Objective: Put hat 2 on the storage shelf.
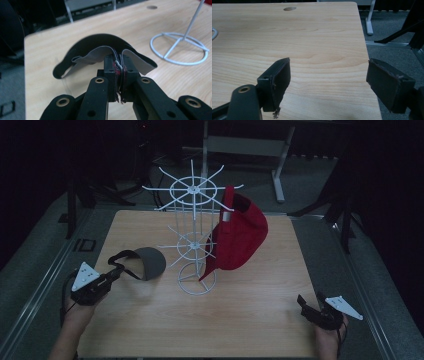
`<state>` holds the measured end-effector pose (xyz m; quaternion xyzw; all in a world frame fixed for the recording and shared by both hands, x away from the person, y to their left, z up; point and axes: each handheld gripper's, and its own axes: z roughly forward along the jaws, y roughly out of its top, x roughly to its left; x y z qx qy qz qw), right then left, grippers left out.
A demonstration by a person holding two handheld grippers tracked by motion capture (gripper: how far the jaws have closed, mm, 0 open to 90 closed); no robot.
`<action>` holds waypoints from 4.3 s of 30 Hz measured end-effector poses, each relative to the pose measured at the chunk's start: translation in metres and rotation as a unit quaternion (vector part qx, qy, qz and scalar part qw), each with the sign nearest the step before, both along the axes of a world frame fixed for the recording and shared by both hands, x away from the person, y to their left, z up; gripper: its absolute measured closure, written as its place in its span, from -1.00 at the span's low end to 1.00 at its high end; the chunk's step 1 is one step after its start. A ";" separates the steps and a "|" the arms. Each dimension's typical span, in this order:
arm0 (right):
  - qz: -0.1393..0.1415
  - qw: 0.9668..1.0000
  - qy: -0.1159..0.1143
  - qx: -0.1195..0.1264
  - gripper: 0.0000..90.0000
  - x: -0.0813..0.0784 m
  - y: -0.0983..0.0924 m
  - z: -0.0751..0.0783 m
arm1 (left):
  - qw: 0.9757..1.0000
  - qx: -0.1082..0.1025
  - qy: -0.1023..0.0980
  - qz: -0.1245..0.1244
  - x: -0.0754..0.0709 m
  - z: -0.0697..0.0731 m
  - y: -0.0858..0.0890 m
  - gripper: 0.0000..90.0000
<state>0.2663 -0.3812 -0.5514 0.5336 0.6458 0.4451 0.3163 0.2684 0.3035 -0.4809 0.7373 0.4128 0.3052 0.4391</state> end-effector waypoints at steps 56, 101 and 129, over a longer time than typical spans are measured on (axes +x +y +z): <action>0.008 1.000 -0.001 0.014 -0.57 -0.001 -0.002 0.000 | 0.980 -0.019 -0.167 -0.109 -0.007 0.186 -0.032 0.92; 0.009 1.000 0.005 0.015 -0.57 0.000 -0.002 0.000 | 0.970 -0.019 -0.208 -0.125 0.029 0.262 -0.080 0.91; 0.010 1.000 0.004 0.020 -0.57 0.000 -0.003 0.000 | 0.972 -0.038 -0.156 -0.170 0.034 0.225 -0.089 0.88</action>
